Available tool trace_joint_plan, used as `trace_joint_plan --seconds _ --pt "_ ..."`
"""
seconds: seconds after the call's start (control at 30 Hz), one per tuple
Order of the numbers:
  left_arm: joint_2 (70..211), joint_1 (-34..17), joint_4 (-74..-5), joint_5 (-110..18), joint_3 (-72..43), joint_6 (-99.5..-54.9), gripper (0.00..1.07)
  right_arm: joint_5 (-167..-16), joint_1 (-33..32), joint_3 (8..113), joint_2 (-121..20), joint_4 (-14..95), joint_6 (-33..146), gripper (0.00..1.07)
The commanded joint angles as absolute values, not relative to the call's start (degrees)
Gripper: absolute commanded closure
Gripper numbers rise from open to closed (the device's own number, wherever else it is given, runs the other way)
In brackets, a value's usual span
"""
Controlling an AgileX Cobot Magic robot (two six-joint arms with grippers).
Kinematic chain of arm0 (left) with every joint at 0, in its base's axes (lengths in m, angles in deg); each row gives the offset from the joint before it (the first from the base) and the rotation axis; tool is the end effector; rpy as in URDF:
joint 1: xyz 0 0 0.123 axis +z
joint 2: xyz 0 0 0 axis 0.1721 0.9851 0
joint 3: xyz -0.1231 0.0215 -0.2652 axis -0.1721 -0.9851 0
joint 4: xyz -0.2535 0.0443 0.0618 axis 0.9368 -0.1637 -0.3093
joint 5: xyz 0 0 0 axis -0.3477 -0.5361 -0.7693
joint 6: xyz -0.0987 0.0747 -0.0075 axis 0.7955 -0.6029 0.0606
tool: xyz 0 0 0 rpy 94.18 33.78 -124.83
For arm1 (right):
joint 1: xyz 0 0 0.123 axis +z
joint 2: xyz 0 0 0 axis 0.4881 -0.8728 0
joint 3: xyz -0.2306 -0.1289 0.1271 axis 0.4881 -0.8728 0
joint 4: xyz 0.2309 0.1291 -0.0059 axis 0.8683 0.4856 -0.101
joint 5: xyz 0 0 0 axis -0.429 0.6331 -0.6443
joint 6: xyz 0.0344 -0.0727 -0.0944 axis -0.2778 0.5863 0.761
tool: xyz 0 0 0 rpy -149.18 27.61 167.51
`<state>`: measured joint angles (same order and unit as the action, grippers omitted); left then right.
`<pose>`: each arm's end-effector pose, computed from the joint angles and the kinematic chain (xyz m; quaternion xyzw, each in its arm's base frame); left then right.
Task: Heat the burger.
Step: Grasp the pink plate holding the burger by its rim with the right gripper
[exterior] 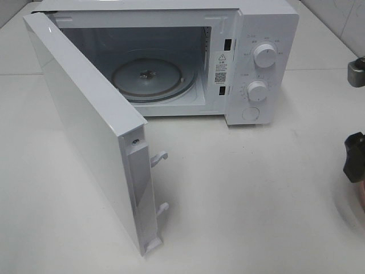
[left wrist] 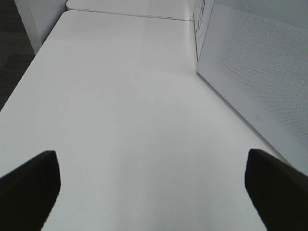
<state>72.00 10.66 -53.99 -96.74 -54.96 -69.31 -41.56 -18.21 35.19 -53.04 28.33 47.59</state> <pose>0.0234 0.0003 0.2714 -0.0364 0.8533 -0.0153 0.5199 0.2348 0.0266 0.2089 -0.1117 0.9750 -0.0632 0.1815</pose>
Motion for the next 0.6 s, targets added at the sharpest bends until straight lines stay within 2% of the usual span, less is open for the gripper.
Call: trace_joint_plan --seconds 0.03,0.4,0.6 --pt "71.26 10.54 -53.99 -95.76 -54.90 -69.31 0.10 -41.10 -19.99 34.05 -52.70 27.70 48.22 0.15" --pt "71.26 10.54 -53.99 -95.76 -54.90 -69.31 0.10 -45.63 -21.77 30.03 -52.81 26.61 48.22 0.19" --pt "71.26 10.54 -53.99 -95.76 -54.90 -69.31 0.10 -48.49 -21.77 29.40 -58.14 26.84 48.22 0.21"
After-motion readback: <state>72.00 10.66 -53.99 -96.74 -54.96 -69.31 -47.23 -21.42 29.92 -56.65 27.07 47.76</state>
